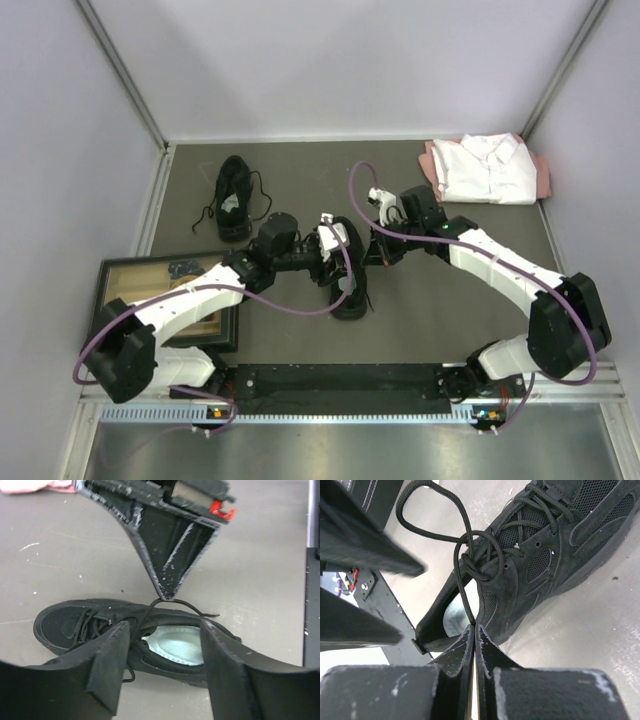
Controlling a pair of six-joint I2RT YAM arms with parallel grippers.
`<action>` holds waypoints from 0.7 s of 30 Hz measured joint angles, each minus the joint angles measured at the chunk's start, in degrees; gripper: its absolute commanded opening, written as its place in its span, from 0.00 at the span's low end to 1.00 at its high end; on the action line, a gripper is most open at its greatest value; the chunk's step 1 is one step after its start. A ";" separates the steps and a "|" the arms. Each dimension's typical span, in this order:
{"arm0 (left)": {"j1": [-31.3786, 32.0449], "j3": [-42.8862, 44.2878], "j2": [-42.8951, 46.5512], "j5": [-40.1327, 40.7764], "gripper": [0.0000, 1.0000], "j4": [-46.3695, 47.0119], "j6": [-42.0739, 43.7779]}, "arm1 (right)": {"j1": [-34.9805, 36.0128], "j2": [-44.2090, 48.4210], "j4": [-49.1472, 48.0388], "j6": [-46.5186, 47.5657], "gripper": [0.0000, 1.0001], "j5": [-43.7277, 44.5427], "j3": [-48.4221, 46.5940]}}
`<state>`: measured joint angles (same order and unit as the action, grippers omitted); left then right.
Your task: Tie the shoes
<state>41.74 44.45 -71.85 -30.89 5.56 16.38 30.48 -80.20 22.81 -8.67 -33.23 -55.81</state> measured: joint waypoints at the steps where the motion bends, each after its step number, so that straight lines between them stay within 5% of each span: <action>1: 0.02 0.00 -0.55 0.52 0.66 0.46 -0.15 | 0.00 0.02 -0.11 -0.20 0.00 0.00 0.00; 21: 1.36 0.00 -7.50 4.59 0.59 7.19 -2.75 | -0.02 0.63 -2.60 -5.81 0.00 -0.26 0.00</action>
<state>43.09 44.45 -79.35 -26.30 12.75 13.63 30.46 -79.57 20.21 -14.48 -33.50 -55.81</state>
